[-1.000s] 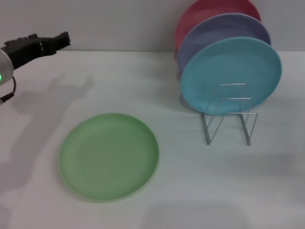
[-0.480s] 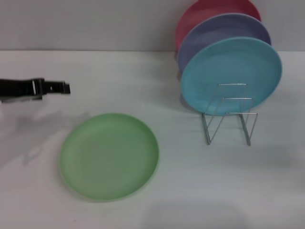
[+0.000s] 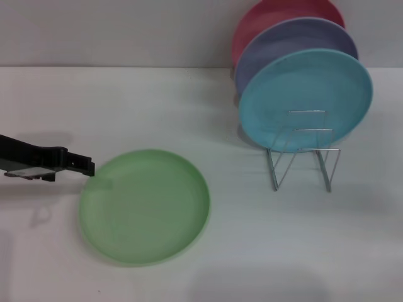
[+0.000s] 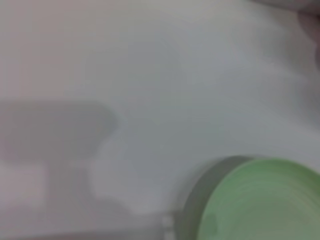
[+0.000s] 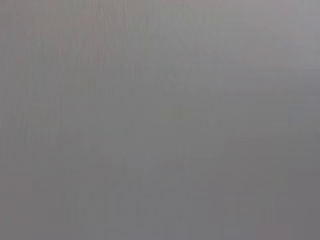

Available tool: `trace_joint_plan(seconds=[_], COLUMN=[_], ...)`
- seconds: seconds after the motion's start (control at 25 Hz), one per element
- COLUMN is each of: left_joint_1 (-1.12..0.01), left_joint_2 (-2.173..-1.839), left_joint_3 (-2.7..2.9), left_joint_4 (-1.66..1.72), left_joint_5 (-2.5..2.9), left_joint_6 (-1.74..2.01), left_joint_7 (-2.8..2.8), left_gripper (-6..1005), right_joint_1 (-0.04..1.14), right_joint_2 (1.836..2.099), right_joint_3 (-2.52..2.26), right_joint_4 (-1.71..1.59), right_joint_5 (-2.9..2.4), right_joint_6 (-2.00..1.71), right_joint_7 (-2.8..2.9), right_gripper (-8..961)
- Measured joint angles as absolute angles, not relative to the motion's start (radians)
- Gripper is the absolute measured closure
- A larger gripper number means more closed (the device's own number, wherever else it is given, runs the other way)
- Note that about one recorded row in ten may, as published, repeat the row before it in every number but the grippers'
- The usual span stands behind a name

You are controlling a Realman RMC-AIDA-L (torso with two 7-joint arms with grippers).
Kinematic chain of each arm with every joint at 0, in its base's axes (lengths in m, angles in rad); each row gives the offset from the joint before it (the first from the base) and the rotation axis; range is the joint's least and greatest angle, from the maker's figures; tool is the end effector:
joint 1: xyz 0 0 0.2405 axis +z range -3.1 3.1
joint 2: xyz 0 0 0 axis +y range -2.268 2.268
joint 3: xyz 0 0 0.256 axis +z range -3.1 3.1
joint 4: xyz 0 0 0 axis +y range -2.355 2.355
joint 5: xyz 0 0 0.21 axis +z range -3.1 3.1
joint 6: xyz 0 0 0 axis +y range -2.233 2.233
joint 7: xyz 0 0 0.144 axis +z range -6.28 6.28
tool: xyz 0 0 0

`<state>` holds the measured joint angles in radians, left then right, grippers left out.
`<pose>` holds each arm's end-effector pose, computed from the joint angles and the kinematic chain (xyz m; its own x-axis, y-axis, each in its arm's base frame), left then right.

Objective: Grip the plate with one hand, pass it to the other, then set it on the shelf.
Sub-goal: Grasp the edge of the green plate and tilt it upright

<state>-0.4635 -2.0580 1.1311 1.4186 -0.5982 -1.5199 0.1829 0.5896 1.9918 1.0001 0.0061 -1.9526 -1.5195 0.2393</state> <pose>-0.2306 0.3529 0.0595 0.2888 0.9178 0.2725 0.8921 -0.1546 -0.4247 0.3211 0.3572 0.1226 0.6020 0.5252 -0.6015 -0.7679 0.1742 -0.6164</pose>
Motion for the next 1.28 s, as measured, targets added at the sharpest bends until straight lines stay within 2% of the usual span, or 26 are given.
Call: trace_joint_plan(seconds=[0.48, 1.28], left_joint_1=[-0.512, -0.522], left_joint_2=[-2.059, -2.061], left_joint_3=[1.181, 1.258], left_joint_4=[1.297, 1.223], left_joint_5=[-0.554, -0.517], left_joint_6=[-1.495, -1.431], left_joint_7=[0.194, 0.197], left_gripper=[159, 162], right_joint_1=[0.592, 0.595], right_joint_2=[1.989, 1.99], right_joint_3=[1.009, 1.009], right_joint_4=[0.005, 0.006], right_joint_5=[-1.952, -1.953], right_joint_6=[-1.518, -1.517], right_joint_7=[0.239, 0.239], right_gripper=[224, 225])
